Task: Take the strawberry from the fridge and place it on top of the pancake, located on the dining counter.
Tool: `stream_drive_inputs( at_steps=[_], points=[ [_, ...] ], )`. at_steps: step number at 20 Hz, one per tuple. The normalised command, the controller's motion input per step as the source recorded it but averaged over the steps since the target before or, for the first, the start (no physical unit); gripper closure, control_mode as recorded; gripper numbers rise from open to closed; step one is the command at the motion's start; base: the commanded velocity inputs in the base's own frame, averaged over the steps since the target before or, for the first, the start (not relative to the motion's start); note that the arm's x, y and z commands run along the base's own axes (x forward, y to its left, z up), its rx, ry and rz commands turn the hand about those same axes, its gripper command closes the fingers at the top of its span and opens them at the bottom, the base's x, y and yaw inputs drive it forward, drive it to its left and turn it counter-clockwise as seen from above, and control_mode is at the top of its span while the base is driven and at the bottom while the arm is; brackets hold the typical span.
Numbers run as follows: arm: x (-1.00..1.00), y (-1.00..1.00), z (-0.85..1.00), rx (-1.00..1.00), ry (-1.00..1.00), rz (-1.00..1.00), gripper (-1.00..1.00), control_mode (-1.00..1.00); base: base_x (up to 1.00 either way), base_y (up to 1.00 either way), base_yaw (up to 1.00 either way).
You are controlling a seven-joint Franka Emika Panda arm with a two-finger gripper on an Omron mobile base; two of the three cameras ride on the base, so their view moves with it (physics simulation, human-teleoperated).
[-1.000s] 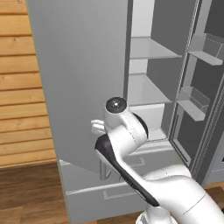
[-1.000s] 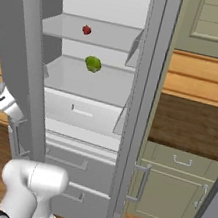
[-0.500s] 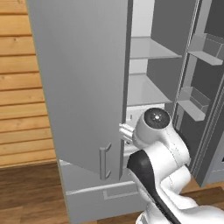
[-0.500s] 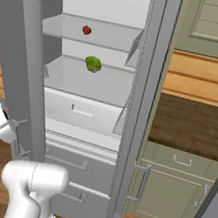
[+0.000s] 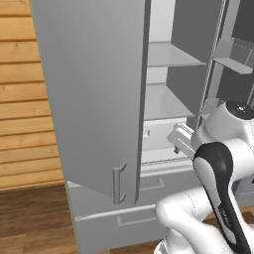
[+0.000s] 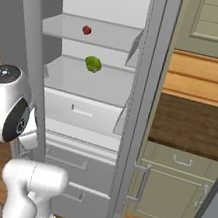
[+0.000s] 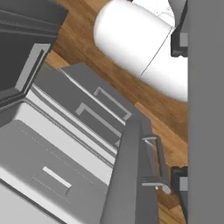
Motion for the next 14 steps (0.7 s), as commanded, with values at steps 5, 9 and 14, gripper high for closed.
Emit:
stream_drive_inputs(
  at_steps=[5,9,14],
  points=[
    [0.32,-0.09,-0.04,0.23,-0.06,0.00,-1.00,-1.00,0.00,0.00,0.00],
    [0.47,0.00,-0.07,0.20,-0.01,0.00,-1.00,-1.00,0.00,0.00,0.00],
    [0.52,0.00,-0.11,0.20,-0.02,0.00,-1.00,-1.00,0.00,0.00,0.00]
  ],
)
